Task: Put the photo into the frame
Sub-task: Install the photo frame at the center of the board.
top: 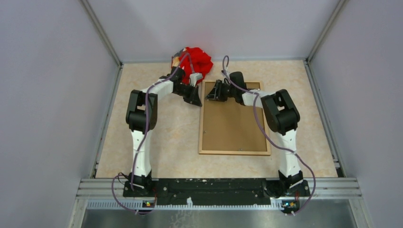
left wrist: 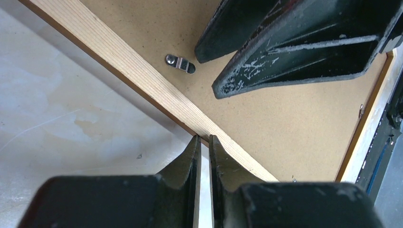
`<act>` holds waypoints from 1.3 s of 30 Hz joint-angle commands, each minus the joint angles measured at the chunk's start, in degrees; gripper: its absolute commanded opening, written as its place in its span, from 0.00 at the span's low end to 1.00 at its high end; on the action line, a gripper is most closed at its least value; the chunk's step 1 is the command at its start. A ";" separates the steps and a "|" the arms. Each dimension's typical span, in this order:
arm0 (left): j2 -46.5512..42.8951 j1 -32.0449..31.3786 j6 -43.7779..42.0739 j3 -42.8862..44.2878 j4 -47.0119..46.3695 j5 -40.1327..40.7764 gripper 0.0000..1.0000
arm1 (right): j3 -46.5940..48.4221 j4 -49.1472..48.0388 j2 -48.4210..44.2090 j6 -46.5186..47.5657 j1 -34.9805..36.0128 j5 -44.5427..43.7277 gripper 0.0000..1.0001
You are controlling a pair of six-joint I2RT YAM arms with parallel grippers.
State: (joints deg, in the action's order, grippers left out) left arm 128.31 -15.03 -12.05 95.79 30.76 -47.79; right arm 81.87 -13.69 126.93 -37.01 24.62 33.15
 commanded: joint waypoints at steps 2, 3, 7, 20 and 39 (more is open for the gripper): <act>-0.78 -0.72 -1.39 -1.65 0.16 -0.46 0.15 | 1.25 -1.53 -0.35 0.98 -0.68 0.42 0.37; -0.74 -0.78 -1.47 -1.73 0.23 -0.42 0.15 | 1.20 -1.59 -0.13 0.94 -0.68 0.49 0.37; -0.72 -0.75 -1.57 -1.72 0.19 -0.38 0.15 | 1.49 -1.97 0.86 0.49 -0.63 0.92 0.37; -0.73 -0.79 -1.53 -1.66 0.00 -0.43 0.15 | 3.62 1.54 2.59 2.30 0.60 0.45 0.36; -0.74 -0.79 -1.72 -1.91 0.08 -0.67 0.15 | 5.96 1.43 4.19 1.09 1.30 -0.28 0.36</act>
State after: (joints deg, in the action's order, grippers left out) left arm 128.31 -14.96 -12.12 95.50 30.35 -48.18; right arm 85.08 -12.21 129.23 -36.18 25.10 34.15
